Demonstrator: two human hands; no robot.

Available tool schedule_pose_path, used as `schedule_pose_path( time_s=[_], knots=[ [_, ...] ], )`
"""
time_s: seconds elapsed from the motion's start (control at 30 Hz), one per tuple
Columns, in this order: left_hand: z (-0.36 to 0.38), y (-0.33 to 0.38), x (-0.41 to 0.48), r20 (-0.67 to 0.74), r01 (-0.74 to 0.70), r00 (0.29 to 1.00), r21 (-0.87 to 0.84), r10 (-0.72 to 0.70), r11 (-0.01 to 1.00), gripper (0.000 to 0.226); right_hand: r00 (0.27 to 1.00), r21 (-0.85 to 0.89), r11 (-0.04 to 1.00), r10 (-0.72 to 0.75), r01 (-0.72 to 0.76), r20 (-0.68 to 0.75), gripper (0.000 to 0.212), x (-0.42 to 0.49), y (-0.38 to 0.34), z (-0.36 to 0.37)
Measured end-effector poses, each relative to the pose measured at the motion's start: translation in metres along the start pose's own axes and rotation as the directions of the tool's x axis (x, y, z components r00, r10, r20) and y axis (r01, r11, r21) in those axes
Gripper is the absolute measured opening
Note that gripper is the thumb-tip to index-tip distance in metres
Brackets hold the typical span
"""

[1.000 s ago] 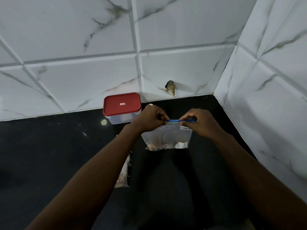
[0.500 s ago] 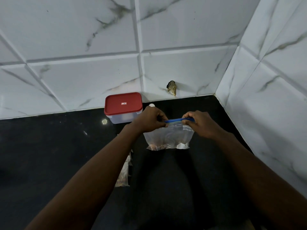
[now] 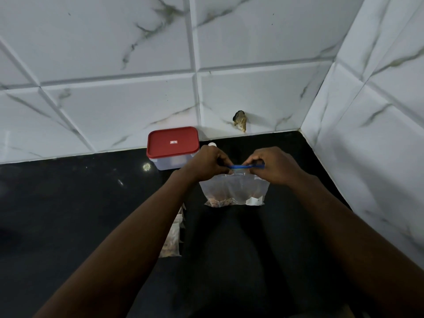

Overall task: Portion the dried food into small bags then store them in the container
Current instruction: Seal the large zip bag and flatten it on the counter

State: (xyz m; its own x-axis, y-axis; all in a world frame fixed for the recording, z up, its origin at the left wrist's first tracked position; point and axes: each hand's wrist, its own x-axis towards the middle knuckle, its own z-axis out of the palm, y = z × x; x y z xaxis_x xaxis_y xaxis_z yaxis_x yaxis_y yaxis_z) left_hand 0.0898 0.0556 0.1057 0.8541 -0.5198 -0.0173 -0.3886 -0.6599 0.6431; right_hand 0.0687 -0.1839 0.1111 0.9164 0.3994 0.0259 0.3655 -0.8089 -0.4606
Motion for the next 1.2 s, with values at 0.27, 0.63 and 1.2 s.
schedule_pose_path(
  time_s=[0.27, 0.63, 1.2],
  knots=[
    [-0.023, -0.016, -0.006, -0.002, 0.022, 1.000, 0.139, -0.022, 0.990, 0.018, 0.996, 0.012, 1.000, 0.005, -0.004, -0.090, 0.015, 0.006, 0.007, -0.005],
    [-0.030, -0.023, -0.008, -0.036, -0.016, 0.999, 0.161, 0.022, 0.987, 0.023, 0.984, -0.010, 0.986, 0.165, -0.166, -0.061, 0.015, 0.002, 0.018, -0.010],
    [-0.005, -0.032, -0.041, 0.049, -0.096, 0.995, 0.169, 0.089, 0.981, 0.011, 0.994, -0.001, 0.994, 0.105, -0.105, -0.030, 0.022, -0.033, 0.009, 0.020]
  ],
)
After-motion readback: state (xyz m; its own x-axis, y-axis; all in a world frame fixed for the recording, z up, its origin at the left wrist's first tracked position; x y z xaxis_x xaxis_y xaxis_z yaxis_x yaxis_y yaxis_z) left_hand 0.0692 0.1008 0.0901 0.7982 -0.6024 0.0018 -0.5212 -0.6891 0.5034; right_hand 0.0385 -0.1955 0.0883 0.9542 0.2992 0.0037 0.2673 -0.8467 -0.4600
